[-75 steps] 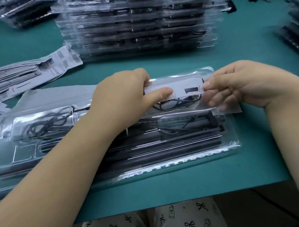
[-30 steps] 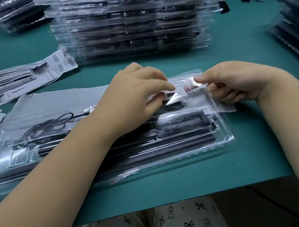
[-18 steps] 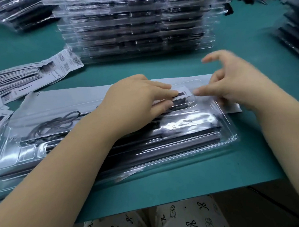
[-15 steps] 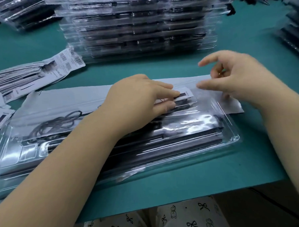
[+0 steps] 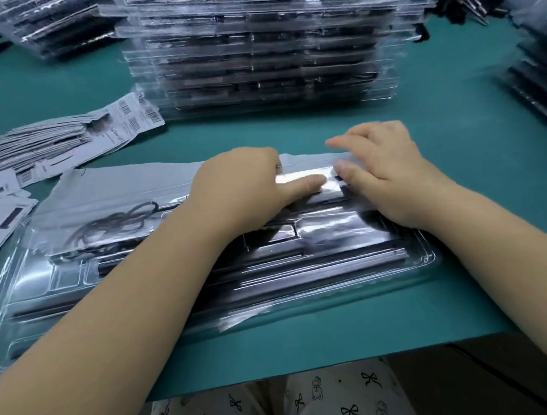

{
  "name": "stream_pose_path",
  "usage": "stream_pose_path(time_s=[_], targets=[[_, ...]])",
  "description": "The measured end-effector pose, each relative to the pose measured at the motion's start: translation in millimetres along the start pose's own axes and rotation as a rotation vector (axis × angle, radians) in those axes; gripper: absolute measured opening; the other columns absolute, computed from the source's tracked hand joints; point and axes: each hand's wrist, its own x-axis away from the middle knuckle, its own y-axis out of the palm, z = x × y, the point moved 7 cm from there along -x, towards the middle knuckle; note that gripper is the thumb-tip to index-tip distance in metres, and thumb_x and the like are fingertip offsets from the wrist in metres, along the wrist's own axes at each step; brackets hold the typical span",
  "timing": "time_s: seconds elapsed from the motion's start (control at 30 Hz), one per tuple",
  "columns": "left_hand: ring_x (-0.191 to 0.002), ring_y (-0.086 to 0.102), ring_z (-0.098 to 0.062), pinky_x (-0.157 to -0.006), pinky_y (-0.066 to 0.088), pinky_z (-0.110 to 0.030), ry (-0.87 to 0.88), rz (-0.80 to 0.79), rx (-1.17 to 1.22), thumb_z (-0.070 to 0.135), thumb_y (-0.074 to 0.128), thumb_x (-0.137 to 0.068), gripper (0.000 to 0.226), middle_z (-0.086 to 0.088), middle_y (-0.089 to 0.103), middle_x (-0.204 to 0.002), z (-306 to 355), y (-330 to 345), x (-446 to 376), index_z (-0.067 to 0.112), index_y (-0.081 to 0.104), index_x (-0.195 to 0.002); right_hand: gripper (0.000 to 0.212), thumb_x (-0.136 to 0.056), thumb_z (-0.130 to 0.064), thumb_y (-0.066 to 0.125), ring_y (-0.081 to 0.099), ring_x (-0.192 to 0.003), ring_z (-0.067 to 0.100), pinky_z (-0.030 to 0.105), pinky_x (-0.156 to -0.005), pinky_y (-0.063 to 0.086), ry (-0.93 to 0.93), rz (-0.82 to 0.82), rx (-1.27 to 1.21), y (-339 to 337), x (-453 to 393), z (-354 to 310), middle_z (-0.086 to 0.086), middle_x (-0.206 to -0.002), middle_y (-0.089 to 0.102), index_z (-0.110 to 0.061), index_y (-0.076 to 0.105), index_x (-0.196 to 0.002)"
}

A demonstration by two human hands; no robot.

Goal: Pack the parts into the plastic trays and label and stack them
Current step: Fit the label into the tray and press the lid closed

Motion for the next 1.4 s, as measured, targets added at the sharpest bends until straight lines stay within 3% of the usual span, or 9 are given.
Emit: stream_pose_path(time_s=[0.13, 0.2, 0.3, 0.6, 0.77, 1.0, 1.17, 1.3, 1.4], targets=[[-0.071, 0.045, -0.021, -0.05, 0.026, -0.03, 0.0, 0.098, 0.018, 0.085, 0.032, -0.065, 0.064, 0.012, 0.041, -0.066, 1, -13, 3, 0.025, 0.048, -0.082, 0.051, -0.074, -0.058, 0.067, 0.048, -0.077, 0.006, 0.019, -0.068, 0.036, 0.223, 0.317, -0.187, -24, 14, 13, -0.009, -0.098, 0.053, -0.025, 0.051, -0.109], [-0.071, 0.047, -0.02, -0.05, 0.027, -0.026, -0.01, 0.164, 0.055, 0.084, 0.04, -0.066, 0.062, 0.012, 0.046, -0.066, -1, -22, 3, 0.025, 0.05, -0.082, 0.063, -0.063, -0.071, 0.067, 0.051, -0.055, 0.007, 0.023, -0.051, 0.039, 0.446, 0.193, -0.404, -15, 12, 26, -0.005, -0.08, 0.065, -0.017, 0.055, -0.095], [-0.069, 0.046, -0.016, -0.05, 0.025, -0.024, -0.008, 0.226, 0.1, 0.083, 0.046, -0.066, 0.058, 0.014, 0.048, -0.066, -2, -29, 5, 0.027, 0.048, -0.082, 0.069, -0.051, -0.079, 0.059, 0.047, -0.04, 0.013, 0.021, -0.04, 0.036, 0.484, -0.009, -0.639, -5, 7, 25, 0.001, -0.058, 0.068, -0.013, 0.064, -0.07], [-0.073, 0.047, -0.015, -0.052, 0.029, -0.023, 0.007, 0.275, 0.126, 0.082, 0.046, -0.066, 0.057, 0.015, 0.049, -0.07, 0, -33, 7, 0.028, 0.049, -0.084, 0.02, -0.066, -0.03, 0.067, 0.048, -0.042, 0.01, 0.017, -0.038, 0.044, 0.333, -0.211, -0.96, -9, 9, 27, 0.008, -0.07, 0.071, -0.011, 0.073, -0.063], [-0.074, 0.049, -0.015, -0.054, 0.031, -0.024, 0.0, 0.246, 0.125, 0.081, 0.045, -0.068, 0.056, 0.016, 0.05, -0.071, -4, -32, 3, 0.028, 0.05, -0.083, 0.03, -0.086, -0.01, 0.058, 0.046, -0.051, 0.015, 0.015, -0.038, 0.034, 0.355, -0.07, -1.02, -4, 4, 27, 0.002, -0.058, 0.065, -0.012, 0.064, -0.057], [-0.055, 0.055, -0.001, -0.056, 0.038, -0.025, 0.061, -0.088, 0.318, 0.062, 0.048, -0.087, 0.04, 0.011, 0.063, -0.06, -13, -35, -21, 0.028, 0.064, -0.074, 0.028, -0.091, -0.006, 0.05, 0.053, -0.04, 0.001, 0.01, -0.034, 0.032, 0.433, 0.051, -1.133, -4, -1, 23, -0.005, -0.049, 0.059, -0.01, 0.055, -0.063], [-0.087, 0.057, 0.002, -0.072, 0.04, -0.017, 0.043, -0.282, 0.333, 0.073, 0.044, -0.082, 0.047, 0.029, 0.061, -0.094, -12, -35, -41, 0.036, 0.069, -0.096, 0.029, -0.091, -0.005, 0.05, 0.051, -0.042, 0.002, 0.012, -0.035, 0.035, 0.394, 0.04, -1.165, -2, 0, 24, -0.003, -0.05, 0.06, -0.008, 0.057, -0.063], [-0.04, 0.049, -0.001, -0.039, 0.035, -0.008, 0.084, -0.217, 0.43, 0.066, 0.053, -0.082, 0.055, 0.009, 0.058, -0.047, -1, -29, -50, 0.017, 0.063, -0.06, 0.035, -0.088, -0.008, 0.055, 0.054, -0.046, 0.001, 0.011, -0.038, 0.037, 0.398, 0.082, -1.105, -7, -2, 30, -0.003, -0.052, 0.063, -0.013, 0.064, -0.055], [-0.038, 0.037, -0.011, -0.05, 0.034, -0.021, 0.093, -0.21, 0.41, 0.065, 0.057, -0.08, 0.059, 0.003, 0.045, -0.042, 0, -20, -51, 0.015, 0.047, -0.049, 0.03, -0.086, -0.016, 0.061, 0.053, -0.044, 0.002, 0.011, -0.04, 0.039, 0.441, 0.023, -1.002, -6, -1, 35, -0.002, -0.055, 0.065, -0.011, 0.067, -0.058]])
